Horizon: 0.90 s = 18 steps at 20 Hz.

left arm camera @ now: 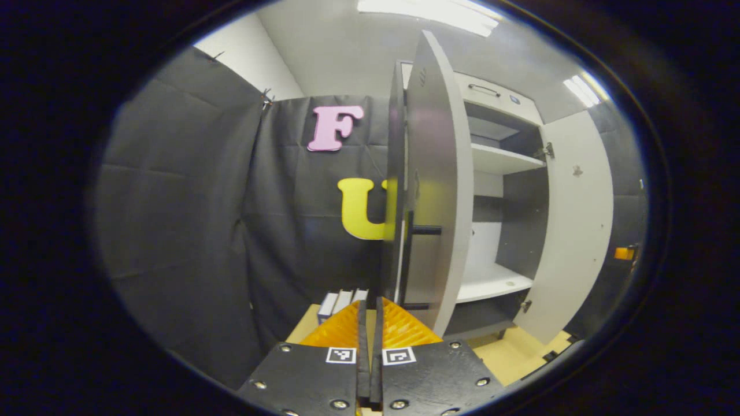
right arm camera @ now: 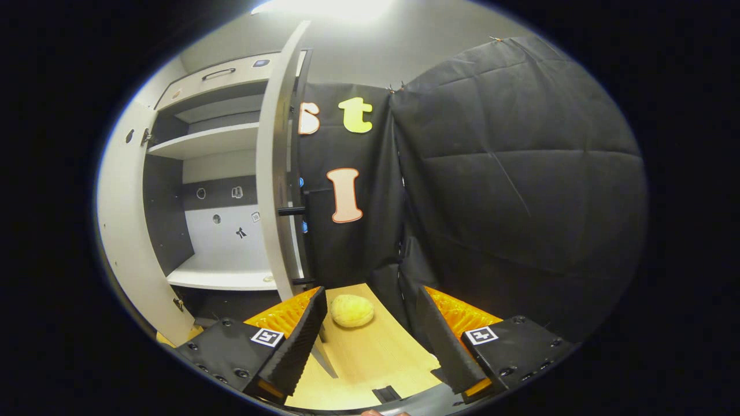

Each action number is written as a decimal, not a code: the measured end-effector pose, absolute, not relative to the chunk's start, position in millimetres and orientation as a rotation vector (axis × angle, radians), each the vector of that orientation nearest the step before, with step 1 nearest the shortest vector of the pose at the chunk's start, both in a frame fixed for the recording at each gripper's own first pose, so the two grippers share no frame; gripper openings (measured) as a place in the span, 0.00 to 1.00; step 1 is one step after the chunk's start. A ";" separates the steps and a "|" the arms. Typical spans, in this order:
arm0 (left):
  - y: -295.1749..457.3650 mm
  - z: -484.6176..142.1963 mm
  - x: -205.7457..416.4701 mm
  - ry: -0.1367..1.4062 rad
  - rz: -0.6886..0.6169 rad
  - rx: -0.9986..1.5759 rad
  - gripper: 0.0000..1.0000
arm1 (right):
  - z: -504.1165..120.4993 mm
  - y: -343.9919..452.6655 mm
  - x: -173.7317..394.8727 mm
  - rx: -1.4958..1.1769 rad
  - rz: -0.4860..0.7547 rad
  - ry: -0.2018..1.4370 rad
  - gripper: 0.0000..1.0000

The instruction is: Open the right door of the double-door shoe cabinet with the right hand, and open the left door with the left hand.

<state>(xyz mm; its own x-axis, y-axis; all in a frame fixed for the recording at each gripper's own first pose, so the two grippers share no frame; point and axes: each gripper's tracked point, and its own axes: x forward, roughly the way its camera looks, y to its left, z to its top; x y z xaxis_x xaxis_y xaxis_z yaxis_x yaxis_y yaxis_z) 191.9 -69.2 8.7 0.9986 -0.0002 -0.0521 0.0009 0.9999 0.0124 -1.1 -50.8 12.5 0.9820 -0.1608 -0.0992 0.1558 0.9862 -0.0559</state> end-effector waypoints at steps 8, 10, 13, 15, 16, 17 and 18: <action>-123.4 71.7 137.0 -0.127 0.132 -0.056 0.51 | 45.1 -38.8 -7.2 -0.046 0.000 0.009 0.98; -145.6 73.3 131.2 -0.140 0.140 -0.039 0.81 | 49.6 -28.6 -11.7 -0.021 0.058 0.001 0.98; -191.8 69.7 124.3 -0.131 0.111 0.014 0.94 | 55.6 -17.4 -9.8 -0.011 0.132 -0.029 0.98; -216.4 62.2 120.2 -0.117 0.093 0.024 0.94 | 47.0 -11.0 -11.8 -0.027 0.169 -0.023 0.98; -229.0 57.4 118.8 -0.112 0.085 0.021 0.94 | 44.0 -5.5 -12.8 -0.026 0.192 -0.019 0.98; -238.4 55.2 116.6 -0.111 0.078 0.012 0.95 | 40.0 -1.6 -13.2 -0.026 0.209 -0.016 0.98; -246.9 55.1 112.4 -0.111 0.075 0.001 0.95 | 35.7 1.0 -13.8 -0.028 0.228 -0.012 0.98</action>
<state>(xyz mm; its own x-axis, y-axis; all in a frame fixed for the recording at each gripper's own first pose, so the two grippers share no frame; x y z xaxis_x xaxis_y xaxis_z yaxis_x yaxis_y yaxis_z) 112.4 -246.9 55.1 0.9911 0.0748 0.1106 -0.0749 0.9972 -0.0029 -13.8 1.0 35.7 0.9740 0.2266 0.0085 -0.2263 0.9736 -0.0290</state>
